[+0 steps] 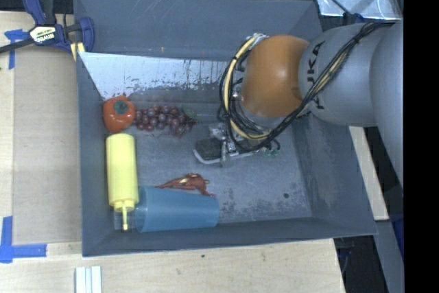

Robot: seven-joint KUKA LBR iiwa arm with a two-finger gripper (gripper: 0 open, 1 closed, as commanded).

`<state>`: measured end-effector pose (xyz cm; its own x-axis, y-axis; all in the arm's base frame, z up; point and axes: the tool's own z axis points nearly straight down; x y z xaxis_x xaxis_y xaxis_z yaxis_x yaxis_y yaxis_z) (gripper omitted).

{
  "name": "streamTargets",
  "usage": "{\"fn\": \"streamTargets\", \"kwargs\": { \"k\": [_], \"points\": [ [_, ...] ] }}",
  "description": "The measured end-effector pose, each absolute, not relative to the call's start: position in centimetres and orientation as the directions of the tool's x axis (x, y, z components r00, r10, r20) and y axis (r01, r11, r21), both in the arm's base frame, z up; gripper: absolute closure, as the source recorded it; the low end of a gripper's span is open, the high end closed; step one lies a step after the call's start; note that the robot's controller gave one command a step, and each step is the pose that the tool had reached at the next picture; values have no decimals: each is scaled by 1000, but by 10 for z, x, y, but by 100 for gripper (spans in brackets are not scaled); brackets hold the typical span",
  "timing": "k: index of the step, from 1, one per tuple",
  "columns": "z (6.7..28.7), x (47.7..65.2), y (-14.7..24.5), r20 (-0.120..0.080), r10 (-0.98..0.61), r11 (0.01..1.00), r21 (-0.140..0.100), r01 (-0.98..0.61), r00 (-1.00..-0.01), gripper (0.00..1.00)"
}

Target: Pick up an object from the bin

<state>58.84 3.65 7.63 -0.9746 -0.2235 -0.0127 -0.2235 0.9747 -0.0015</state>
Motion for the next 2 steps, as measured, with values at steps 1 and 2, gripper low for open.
{"fn": "streamTargets", "kwargs": {
  "k": [1,2],
  "points": [
    [76,588,37,-13,-223,975,-1,-223,-975,100],
    [89,588,36,-11,-222,975,-1,-222,-975,100]
  ]
}}
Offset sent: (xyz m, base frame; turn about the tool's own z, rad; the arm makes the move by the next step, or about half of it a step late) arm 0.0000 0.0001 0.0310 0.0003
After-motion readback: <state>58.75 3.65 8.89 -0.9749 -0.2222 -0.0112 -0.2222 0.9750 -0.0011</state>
